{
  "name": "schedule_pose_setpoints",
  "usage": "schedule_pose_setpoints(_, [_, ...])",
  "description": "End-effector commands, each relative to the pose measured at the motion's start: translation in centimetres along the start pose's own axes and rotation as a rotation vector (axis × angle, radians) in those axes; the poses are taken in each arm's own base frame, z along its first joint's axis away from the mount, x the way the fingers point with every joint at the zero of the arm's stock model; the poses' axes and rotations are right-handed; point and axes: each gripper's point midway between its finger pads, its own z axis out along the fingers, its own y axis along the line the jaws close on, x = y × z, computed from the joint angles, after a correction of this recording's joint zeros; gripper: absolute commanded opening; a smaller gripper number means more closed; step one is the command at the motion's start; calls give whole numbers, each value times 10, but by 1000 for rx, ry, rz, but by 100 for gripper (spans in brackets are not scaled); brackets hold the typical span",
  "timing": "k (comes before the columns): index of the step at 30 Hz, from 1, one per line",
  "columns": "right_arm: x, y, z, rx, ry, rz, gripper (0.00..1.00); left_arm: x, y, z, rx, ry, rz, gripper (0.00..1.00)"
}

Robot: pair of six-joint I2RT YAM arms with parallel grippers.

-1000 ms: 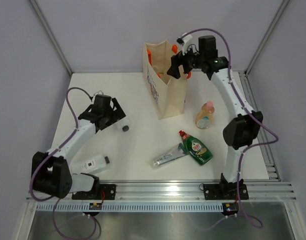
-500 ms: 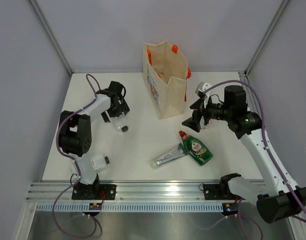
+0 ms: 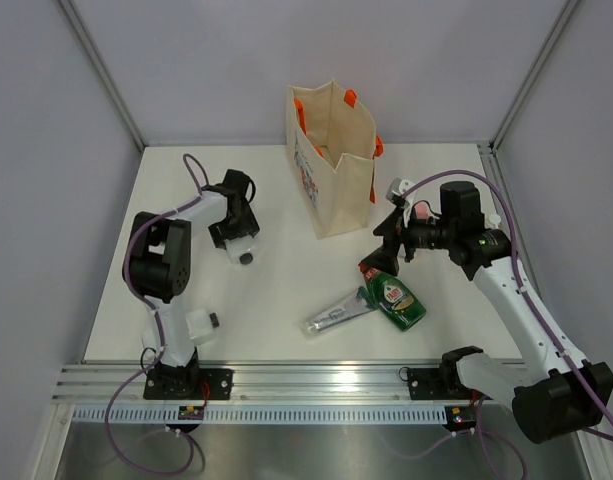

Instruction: Place the personal care products into the canvas bag

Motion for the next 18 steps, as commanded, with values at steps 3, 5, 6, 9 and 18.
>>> schedule_pose_setpoints(3, [-16, 15, -5, -69, -59, -72, 100, -6, -8, -11, 121, -34, 47, 17])
schedule_pose_setpoints(5, [-15, 19, -6, -93, -56, -82, 99, -3, -18, -24, 211, -31, 89, 13])
schedule_pose_setpoints(6, [-15, 24, -6, -118, -58, -80, 100, -1, -24, -33, 265, -31, 116, 8])
schedule_pose_setpoints(9, [-16, 32, -7, -171, -39, -36, 98, 21, -62, -84, 637, -21, 245, 0])
schedule_pose_setpoints(18, [-44, -17, 45, 136, 47, 477, 96, 110, -116, -243, 1297, -214, 583, 0])
